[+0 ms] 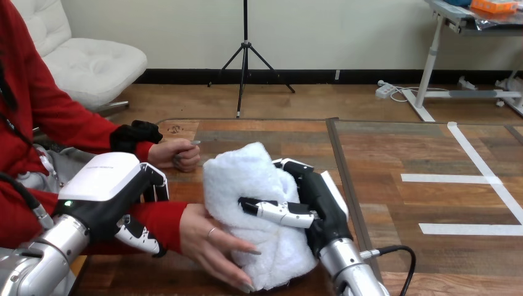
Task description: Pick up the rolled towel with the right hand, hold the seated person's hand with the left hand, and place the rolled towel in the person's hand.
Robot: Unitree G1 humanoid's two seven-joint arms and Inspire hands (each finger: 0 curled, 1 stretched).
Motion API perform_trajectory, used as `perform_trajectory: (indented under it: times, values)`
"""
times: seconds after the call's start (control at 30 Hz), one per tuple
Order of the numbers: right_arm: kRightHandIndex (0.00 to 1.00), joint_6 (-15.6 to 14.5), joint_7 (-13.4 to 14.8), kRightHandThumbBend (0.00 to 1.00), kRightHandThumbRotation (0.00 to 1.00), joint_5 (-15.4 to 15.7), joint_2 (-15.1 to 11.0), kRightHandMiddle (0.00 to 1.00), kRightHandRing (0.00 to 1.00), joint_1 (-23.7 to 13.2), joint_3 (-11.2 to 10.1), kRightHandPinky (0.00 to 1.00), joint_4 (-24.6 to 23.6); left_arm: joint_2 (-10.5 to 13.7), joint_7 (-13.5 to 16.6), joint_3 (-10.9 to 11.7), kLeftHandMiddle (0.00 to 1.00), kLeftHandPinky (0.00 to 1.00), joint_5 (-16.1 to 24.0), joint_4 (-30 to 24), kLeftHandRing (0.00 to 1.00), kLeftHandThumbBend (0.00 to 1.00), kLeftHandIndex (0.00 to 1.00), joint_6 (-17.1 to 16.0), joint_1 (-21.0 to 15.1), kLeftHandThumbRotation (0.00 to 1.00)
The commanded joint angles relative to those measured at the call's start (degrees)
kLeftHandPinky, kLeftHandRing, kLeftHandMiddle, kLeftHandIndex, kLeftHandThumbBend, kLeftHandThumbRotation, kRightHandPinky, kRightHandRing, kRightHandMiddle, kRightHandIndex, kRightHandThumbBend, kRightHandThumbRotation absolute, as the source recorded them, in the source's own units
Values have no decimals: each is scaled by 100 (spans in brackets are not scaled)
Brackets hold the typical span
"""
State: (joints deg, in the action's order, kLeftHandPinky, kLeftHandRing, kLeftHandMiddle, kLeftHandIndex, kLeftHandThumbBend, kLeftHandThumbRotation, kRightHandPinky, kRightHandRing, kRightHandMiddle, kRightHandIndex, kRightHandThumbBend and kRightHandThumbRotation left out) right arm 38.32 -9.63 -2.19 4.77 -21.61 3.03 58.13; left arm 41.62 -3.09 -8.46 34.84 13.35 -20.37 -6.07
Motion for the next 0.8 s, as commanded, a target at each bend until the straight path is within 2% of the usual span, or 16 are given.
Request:
perform_trajectory:
  times: [0.0, 0.47, 0.77]
  values:
    - [47, 384, -6, 75, 0, 180, 367, 48, 40, -722, 84, 35, 294, -278, 92, 199, 36, 28, -271, -822, 31, 87, 36, -101, -563, 0]
    - [48, 545, 151, 76, 0, 454, 568, 50, 43, -649, 237, 37, 497, -344, 17, 191, 36, 27, -278, -791, 30, 86, 36, -80, -616, 0]
    - [47, 657, 149, 76, 0, 517, 635, 51, 45, -598, 287, 40, 593, -419, -10, 173, 36, 27, -236, -742, 30, 86, 36, -77, -665, 0]
